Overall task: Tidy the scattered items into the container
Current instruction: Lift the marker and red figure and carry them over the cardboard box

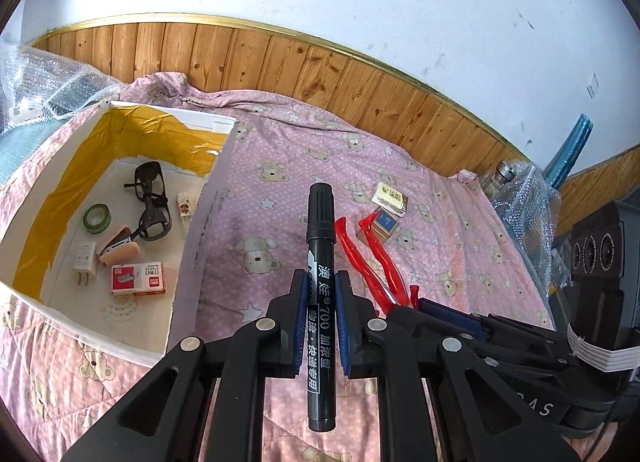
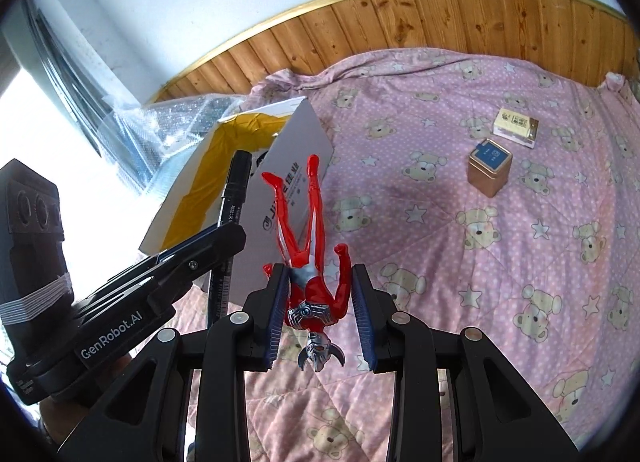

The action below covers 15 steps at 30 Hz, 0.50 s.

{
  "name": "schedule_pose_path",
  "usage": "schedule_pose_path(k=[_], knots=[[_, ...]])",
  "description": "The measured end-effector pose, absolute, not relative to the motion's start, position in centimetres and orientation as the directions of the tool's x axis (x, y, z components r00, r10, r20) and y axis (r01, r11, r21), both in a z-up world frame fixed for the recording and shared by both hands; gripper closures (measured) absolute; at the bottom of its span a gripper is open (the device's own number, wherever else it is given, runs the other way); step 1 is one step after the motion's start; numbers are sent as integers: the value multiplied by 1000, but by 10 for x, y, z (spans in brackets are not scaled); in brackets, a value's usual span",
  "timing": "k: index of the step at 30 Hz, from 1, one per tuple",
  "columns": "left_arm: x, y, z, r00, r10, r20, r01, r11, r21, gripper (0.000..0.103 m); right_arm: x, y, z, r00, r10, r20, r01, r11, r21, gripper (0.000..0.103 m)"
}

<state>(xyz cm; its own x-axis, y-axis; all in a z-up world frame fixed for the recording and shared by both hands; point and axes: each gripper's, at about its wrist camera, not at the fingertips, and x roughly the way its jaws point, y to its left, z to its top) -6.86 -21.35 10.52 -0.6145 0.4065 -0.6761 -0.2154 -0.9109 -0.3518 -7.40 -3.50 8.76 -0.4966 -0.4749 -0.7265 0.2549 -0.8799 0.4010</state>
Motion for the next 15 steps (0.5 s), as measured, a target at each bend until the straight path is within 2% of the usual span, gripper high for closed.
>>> schedule_pose_path(k=[15], knots=[[-60,-258,122,-655,397,-643,-185,-909,-373,89,-71,-67,105,-496,-488,-719,290,-873,392,70]])
